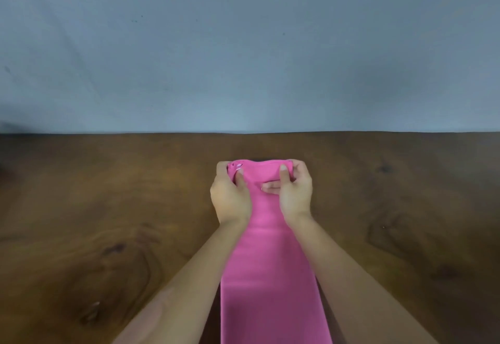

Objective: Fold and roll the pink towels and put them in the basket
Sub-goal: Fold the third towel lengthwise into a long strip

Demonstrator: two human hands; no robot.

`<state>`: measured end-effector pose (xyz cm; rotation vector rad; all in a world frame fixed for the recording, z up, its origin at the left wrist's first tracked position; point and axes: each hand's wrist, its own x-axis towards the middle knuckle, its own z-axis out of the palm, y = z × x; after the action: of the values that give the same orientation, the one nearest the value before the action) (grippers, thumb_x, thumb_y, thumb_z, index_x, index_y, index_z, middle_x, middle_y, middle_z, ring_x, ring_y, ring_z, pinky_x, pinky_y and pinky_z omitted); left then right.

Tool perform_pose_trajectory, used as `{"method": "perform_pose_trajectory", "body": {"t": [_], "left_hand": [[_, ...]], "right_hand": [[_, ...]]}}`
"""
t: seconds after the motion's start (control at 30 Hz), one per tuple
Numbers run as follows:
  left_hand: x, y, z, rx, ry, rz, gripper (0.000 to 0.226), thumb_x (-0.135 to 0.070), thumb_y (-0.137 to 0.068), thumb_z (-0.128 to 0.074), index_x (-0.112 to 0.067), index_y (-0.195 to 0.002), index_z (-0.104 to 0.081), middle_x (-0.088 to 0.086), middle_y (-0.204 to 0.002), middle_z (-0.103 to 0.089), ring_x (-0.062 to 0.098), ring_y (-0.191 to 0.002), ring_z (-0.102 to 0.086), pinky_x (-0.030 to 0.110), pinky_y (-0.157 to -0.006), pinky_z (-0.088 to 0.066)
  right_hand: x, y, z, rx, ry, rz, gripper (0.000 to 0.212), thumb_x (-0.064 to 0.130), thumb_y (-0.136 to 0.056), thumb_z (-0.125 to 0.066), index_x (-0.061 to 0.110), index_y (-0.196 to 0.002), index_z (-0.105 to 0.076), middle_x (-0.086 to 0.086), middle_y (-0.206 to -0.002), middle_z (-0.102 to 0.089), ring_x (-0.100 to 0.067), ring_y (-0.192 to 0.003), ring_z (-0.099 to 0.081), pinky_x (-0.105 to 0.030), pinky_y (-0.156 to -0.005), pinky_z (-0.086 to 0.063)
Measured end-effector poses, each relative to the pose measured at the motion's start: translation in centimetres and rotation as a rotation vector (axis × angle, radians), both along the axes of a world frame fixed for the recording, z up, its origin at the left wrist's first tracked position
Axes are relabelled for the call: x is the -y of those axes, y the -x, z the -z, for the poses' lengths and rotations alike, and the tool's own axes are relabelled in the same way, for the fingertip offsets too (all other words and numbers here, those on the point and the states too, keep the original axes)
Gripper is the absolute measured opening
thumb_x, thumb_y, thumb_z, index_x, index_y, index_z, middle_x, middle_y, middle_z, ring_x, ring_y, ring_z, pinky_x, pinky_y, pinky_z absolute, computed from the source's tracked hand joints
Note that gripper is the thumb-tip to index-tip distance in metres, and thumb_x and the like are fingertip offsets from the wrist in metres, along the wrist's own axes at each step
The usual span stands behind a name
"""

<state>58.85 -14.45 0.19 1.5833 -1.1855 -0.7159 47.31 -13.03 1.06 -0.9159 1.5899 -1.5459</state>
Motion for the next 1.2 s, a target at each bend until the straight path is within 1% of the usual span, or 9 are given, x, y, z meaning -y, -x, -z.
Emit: {"method": "perform_pose_trajectory", "body": {"t": [0.17,0.37,0.5,0.6,0.7,0.83,0.97,1.03,1.2], "left_hand": [[4.9,0.0,-0.2,-0.059,0.007,0.002,0.006,-0.020,-0.099,-0.055,-0.020,-0.105,-0.054,-0.010,-0.083,-0.061,0.019,-0.079,-0.062,0.031,-0.072,-0.048],[9.1,-0.3,-0.1,-0.143,0.076,0.067,0.042,-0.018,-0.100,-0.055,-0.013,-0.141,-0.046,-0.002,-0.135,-0.052,0.013,-0.125,-0.052,0.021,-0.100,-0.045],[10.4,-0.4,0.5,-0.106,0.222,0.091,0.041,-0.010,-0.094,-0.055,-0.016,-0.134,-0.048,0.000,-0.135,-0.038,0.018,-0.125,-0.049,0.027,-0.097,-0.049],[10.3,-0.2,0.8,0.010,0.240,0.130,0.034,-0.006,-0.090,-0.058,-0.018,-0.121,-0.057,0.000,-0.129,-0.038,0.019,-0.121,-0.042,0.019,-0.089,-0.044],[10.1,0.1,0.7,0.090,0.194,0.229,0.026,-0.015,-0.092,-0.059,-0.022,-0.118,-0.059,-0.001,-0.123,-0.041,0.018,-0.119,-0.039,0.022,-0.078,-0.046],[10.3,0.1,0.9,0.263,0.284,0.341,0.020,-0.021,-0.090,-0.057,-0.021,-0.110,-0.062,-0.001,-0.111,-0.054,0.023,-0.108,-0.047,0.034,-0.101,-0.041],[10.1,0.5,0.8,0.413,0.339,0.537,0.013,-0.025,-0.089,-0.055,-0.024,-0.097,-0.066,-0.009,-0.097,-0.064,0.017,-0.097,-0.055,0.040,-0.096,-0.043],[10.0,0.7,0.9,0.515,0.328,0.651,0.013,-0.027,-0.090,-0.055,-0.026,-0.095,-0.067,-0.009,-0.100,-0.064,0.017,-0.100,-0.054,0.038,-0.094,-0.042],[8.4,0.8,0.5,0.719,0.346,0.947,0.033,-0.038,-0.093,-0.058,-0.024,-0.122,-0.066,-0.002,-0.125,-0.056,0.021,-0.123,-0.045,0.040,-0.109,-0.030]], "right_hand": [[5.2,0.0,0.2,-0.046,-0.028,0.018,0.014,0.015,-0.106,-0.047,0.005,-0.115,-0.052,-0.009,-0.067,-0.071,-0.030,-0.061,-0.073,-0.037,-0.065,-0.062],[9.7,-0.2,-0.2,-0.075,-0.051,0.034,0.011,0.014,-0.105,-0.049,0.003,-0.106,-0.052,-0.017,-0.087,-0.069,-0.031,-0.064,-0.073,-0.036,-0.064,-0.062],[10.9,-0.6,-0.4,-0.028,-0.050,0.061,0.020,0.011,-0.103,-0.054,0.008,-0.121,-0.047,-0.008,-0.118,-0.061,-0.029,-0.068,-0.074,-0.035,-0.066,-0.063],[10.2,-0.6,-0.8,0.021,-0.040,0.125,0.024,0.007,-0.103,-0.053,0.011,-0.125,-0.046,-0.003,-0.128,-0.052,-0.028,-0.072,-0.075,-0.034,-0.071,-0.062],[7.3,-0.5,-0.7,-0.172,-0.046,0.200,0.021,0.004,-0.102,-0.051,0.011,-0.122,-0.051,0.005,-0.119,-0.057,-0.017,-0.076,-0.075,-0.031,-0.078,-0.061],[0.3,-0.1,-0.3,-0.513,-0.095,0.124,0.025,0.006,-0.098,-0.055,0.021,-0.117,-0.059,0.017,-0.106,-0.063,-0.002,-0.091,-0.064,-0.013,-0.083,-0.048],[-7.6,-0.2,0.9,-0.706,-0.135,0.024,0.031,0.005,-0.095,-0.059,0.023,-0.120,-0.062,0.014,-0.111,-0.063,-0.008,-0.106,-0.061,-0.026,-0.094,-0.050],[-11.2,-0.6,1.1,-0.773,-0.152,0.054,0.030,0.008,-0.095,-0.061,0.026,-0.120,-0.061,0.019,-0.108,-0.060,-0.009,-0.102,-0.059,-0.030,-0.091,-0.051],[-18.0,-1.4,0.5,-0.814,-0.288,0.110,0.024,0.024,-0.096,-0.062,0.025,-0.120,-0.059,0.018,-0.099,-0.057,-0.010,-0.091,-0.054,-0.035,-0.082,-0.051]]}}
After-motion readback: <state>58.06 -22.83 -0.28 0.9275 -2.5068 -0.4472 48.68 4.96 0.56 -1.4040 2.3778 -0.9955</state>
